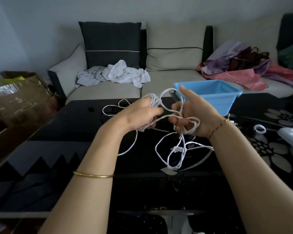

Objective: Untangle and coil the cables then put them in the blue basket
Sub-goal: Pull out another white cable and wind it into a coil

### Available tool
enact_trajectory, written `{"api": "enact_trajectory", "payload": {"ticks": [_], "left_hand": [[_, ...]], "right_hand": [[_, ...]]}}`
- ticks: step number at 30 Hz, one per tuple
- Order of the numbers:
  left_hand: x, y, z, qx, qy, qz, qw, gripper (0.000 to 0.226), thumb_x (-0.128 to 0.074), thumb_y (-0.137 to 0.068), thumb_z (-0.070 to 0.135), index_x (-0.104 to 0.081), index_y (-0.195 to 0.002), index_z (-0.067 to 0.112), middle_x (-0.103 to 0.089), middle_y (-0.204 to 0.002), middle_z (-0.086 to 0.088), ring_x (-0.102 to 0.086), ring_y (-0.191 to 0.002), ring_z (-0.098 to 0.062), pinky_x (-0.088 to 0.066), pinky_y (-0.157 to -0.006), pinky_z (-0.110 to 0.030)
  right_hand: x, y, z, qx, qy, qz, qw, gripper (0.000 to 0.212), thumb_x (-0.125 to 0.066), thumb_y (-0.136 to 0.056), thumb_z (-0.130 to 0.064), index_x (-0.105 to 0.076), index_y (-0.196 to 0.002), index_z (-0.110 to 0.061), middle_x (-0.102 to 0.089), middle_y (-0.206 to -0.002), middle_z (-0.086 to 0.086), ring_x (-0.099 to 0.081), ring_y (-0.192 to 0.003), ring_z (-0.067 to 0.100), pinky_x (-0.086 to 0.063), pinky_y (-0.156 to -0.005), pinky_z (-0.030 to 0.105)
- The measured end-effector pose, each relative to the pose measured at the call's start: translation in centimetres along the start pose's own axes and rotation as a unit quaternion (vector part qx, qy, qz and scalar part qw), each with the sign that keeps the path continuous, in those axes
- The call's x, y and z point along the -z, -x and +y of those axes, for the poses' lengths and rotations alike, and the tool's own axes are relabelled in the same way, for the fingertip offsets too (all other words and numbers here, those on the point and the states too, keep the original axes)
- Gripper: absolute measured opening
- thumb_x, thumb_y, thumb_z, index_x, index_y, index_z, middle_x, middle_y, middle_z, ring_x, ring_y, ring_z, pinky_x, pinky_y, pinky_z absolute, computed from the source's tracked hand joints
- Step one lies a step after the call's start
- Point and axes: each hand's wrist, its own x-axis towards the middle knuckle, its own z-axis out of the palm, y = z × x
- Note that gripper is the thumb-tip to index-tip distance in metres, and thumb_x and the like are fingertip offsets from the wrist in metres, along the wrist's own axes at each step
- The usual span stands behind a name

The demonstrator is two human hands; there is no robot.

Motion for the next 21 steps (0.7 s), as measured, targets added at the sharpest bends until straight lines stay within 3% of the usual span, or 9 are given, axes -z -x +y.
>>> {"api": "enact_trajectory", "payload": {"ticks": [2, 4, 7, 9, 12, 16, 21], "left_hand": [[0.2, 0.5, 0.0, 0.020, -0.024, -0.044, 0.999, 0.011, -0.062, -0.087, 0.021, -0.052, -0.087, 0.015, -0.056, -0.069, -0.004, -0.053, -0.063, -0.015, -0.042, -0.059, -0.028], [0.1, 0.4, -0.4, 0.005, -0.137, -0.042, 0.990, 0.026, -0.070, -0.081, 0.025, -0.052, -0.096, 0.013, -0.056, -0.074, 0.000, -0.054, -0.067, -0.015, -0.042, -0.055, -0.023], [0.4, 0.3, -1.3, 0.004, -0.173, 0.037, 0.984, 0.030, -0.068, -0.084, 0.031, -0.048, -0.089, 0.009, -0.052, -0.079, 0.006, -0.051, -0.065, -0.010, -0.036, -0.044, -0.015], [0.9, 0.0, -1.8, 0.013, -0.119, 0.088, 0.989, 0.027, -0.062, -0.088, 0.031, -0.046, -0.083, 0.010, -0.050, -0.076, 0.002, -0.053, -0.061, -0.014, -0.049, -0.053, -0.023], [1.5, -0.5, -2.4, 0.059, -0.028, 0.138, 0.988, 0.016, -0.055, -0.091, 0.022, -0.047, -0.081, 0.013, -0.042, -0.059, -0.003, -0.043, -0.045, -0.016, -0.057, -0.065, -0.045], [2.0, -0.8, -2.4, 0.147, 0.125, 0.162, 0.968, 0.003, -0.052, -0.090, 0.008, -0.055, -0.090, 0.009, -0.036, -0.048, 0.000, -0.030, -0.033, -0.011, -0.049, -0.054, -0.030], [2.2, -1.0, -2.0, 0.186, 0.201, 0.208, 0.939, 0.019, -0.050, -0.089, 0.001, -0.051, -0.073, 0.011, -0.032, -0.039, 0.004, -0.024, -0.031, -0.009, -0.040, -0.050, -0.025]], "right_hand": [[0.3, 0.0, 0.2, 0.003, -0.048, 0.012, 0.999, 0.062, -0.036, -0.085, -0.069, -0.053, -0.070, -0.011, -0.054, -0.056, 0.012, -0.042, -0.038, 0.015, -0.039, -0.046, 0.020], [0.4, 0.2, 0.2, 0.015, -0.071, 0.018, 0.997, 0.061, -0.037, -0.086, -0.065, -0.056, -0.077, -0.008, -0.055, -0.059, 0.011, -0.045, -0.041, 0.015, -0.035, -0.042, 0.017], [0.6, 0.3, 0.0, 0.054, -0.071, 0.071, 0.993, 0.041, -0.043, -0.090, -0.046, -0.056, -0.083, -0.008, -0.054, -0.066, 0.008, -0.049, -0.045, 0.017, -0.027, -0.037, 0.014], [1.0, 0.0, 0.3, 0.062, -0.044, 0.114, 0.991, 0.026, -0.049, -0.090, -0.035, -0.054, -0.082, -0.011, -0.052, -0.069, 0.007, -0.046, -0.043, 0.014, -0.022, -0.035, 0.014], [1.2, -0.7, 1.4, 0.032, 0.089, 0.120, 0.988, 0.025, -0.052, -0.093, -0.036, -0.053, -0.080, -0.014, -0.050, -0.060, 0.002, -0.033, -0.037, 0.006, -0.019, -0.031, 0.012], [0.4, -0.7, 2.3, -0.012, 0.364, 0.067, 0.929, 0.040, -0.045, -0.097, -0.035, -0.067, -0.077, -0.009, -0.042, -0.047, -0.003, -0.025, -0.036, 0.007, -0.019, -0.034, 0.015], [0.9, -1.3, 3.0, 0.006, 0.484, 0.121, 0.866, 0.045, -0.048, -0.096, -0.036, -0.063, -0.059, -0.014, -0.043, -0.045, -0.002, -0.033, -0.040, 0.012, -0.027, -0.036, 0.018]]}}
